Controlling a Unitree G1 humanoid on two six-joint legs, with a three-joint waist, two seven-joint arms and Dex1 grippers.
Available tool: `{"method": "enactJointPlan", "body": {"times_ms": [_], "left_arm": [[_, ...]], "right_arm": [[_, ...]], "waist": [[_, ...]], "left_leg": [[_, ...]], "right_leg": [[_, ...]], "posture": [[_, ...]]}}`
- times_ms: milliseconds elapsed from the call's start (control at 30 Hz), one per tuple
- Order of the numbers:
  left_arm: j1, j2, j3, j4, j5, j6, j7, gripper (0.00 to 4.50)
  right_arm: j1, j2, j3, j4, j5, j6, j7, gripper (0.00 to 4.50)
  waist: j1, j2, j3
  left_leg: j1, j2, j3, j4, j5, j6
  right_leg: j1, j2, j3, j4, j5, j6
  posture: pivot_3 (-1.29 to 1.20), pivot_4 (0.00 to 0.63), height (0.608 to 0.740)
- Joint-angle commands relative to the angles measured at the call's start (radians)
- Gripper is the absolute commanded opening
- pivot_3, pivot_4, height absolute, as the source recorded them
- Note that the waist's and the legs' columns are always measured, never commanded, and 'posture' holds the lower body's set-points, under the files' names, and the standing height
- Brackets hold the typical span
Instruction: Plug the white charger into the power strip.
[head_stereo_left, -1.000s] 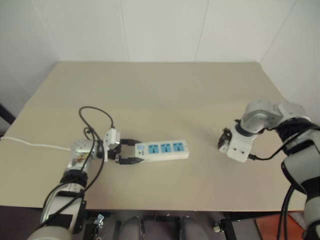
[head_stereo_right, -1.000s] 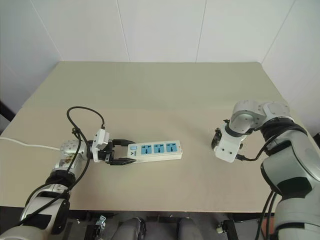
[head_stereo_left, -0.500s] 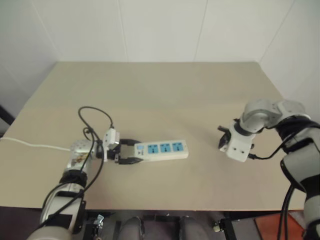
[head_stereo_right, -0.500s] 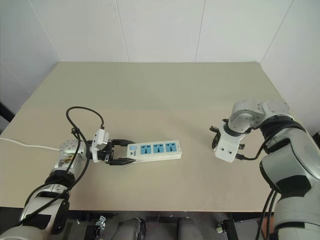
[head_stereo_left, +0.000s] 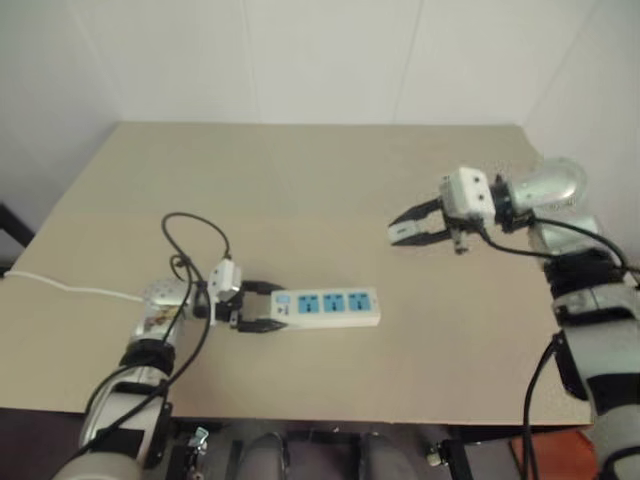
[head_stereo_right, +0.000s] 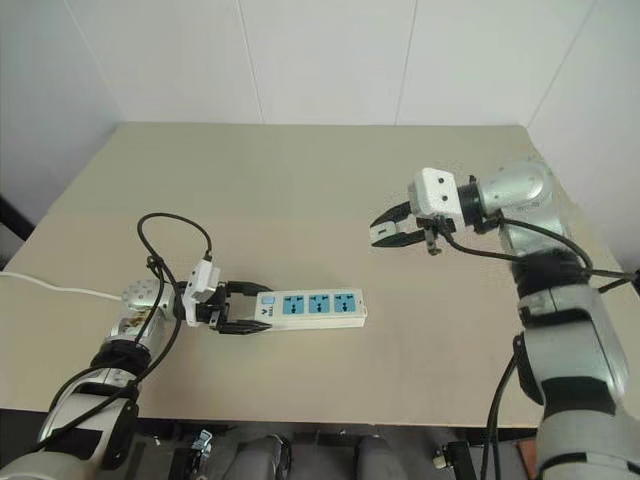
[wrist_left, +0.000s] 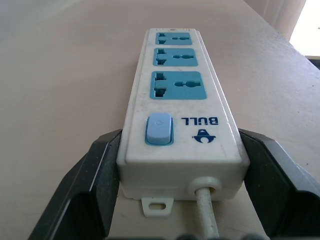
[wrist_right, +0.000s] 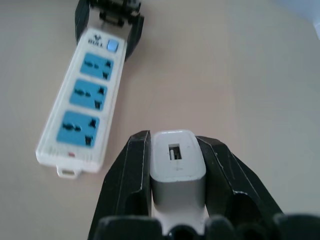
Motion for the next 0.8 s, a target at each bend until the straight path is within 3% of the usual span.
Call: {"method": "enactJointPlan", "body": {"times_ms": [33,267,800], "left_arm": [[0.003,0.018,-0.058,0.014,0.005,-0.038,-0.018,3.22],[-0.015,0.015,-0.108,0.053,-0.024,-0.074,-0.018,3.22],[-0.017,0.025,-0.139,0.062,-0.046,-0.075,-0.018,3.22]], "right_arm": [[0.056,0.026,-0.123,-0.178,0.145,0.234,-0.097,1.18],[0.172,0.15,-0.2,-0.393,0.277,0.47,-0.244,1.18],[0.228,0.352,-0.112,-0.437,0.249,0.505,-0.268,1.18]], "waist": [[0.0,0.0,0.0],[0.0,0.0,0.0],[-0.001,0.0,0.0]], "left_leg": [[0.0,0.0,0.0,0.0,0.0,0.0],[0.0,0.0,0.0,0.0,0.0,0.0],[0.0,-0.001,0.0,0.0,0.0,0.0]], "right_leg": [[0.0,0.0,0.0,0.0,0.0,0.0],[-0.001,0.0,0.0,0.001,0.0,0.0],[-0.001,0.001,-0.001,0.001,0.0,0.0]], "posture": [[0.0,0.15,0.74],[0.0,0.15,0.74],[0.0,0.15,0.74]]}}
